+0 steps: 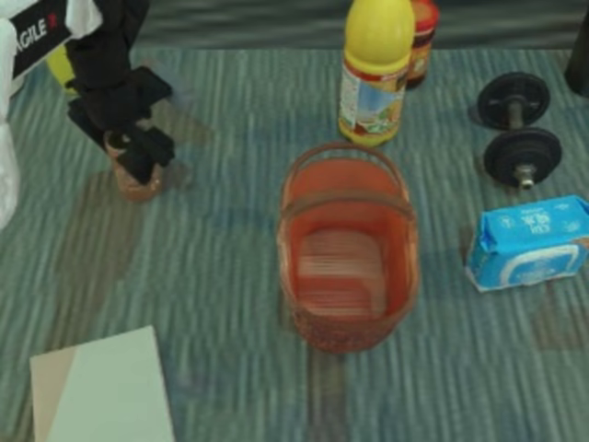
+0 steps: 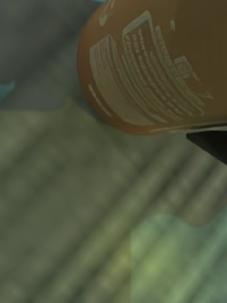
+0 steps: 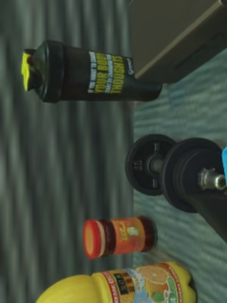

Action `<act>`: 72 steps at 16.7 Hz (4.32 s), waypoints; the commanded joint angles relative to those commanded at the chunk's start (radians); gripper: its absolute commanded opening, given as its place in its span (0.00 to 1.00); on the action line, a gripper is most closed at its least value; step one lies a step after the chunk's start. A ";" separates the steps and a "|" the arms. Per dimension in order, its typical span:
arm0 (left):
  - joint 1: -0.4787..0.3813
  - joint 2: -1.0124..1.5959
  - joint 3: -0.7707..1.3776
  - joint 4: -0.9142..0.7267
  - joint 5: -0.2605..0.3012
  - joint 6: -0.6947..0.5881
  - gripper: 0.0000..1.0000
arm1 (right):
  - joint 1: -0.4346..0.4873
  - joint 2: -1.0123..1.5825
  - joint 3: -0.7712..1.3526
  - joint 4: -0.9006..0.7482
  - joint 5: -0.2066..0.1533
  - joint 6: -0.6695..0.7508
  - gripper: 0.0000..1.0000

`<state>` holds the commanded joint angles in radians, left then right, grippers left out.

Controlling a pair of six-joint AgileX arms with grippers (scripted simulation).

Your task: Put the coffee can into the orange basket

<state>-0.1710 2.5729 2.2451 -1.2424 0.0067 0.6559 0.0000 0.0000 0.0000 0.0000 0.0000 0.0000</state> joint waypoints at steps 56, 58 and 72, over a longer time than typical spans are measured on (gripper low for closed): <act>-0.136 -0.251 -1.072 2.353 1.256 -0.617 0.00 | 0.000 0.000 0.000 0.000 0.000 0.000 1.00; -0.136 -0.251 -1.072 2.353 1.256 -0.617 0.00 | 0.000 0.000 0.000 0.000 0.000 0.000 1.00; -0.136 -0.251 -1.072 2.353 1.256 -0.617 0.98 | 0.000 0.000 0.000 0.000 0.000 0.000 1.00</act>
<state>-0.3072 2.3216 1.1735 1.1108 1.2628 0.0393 0.0000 0.0000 0.0000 0.0000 0.0000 0.0000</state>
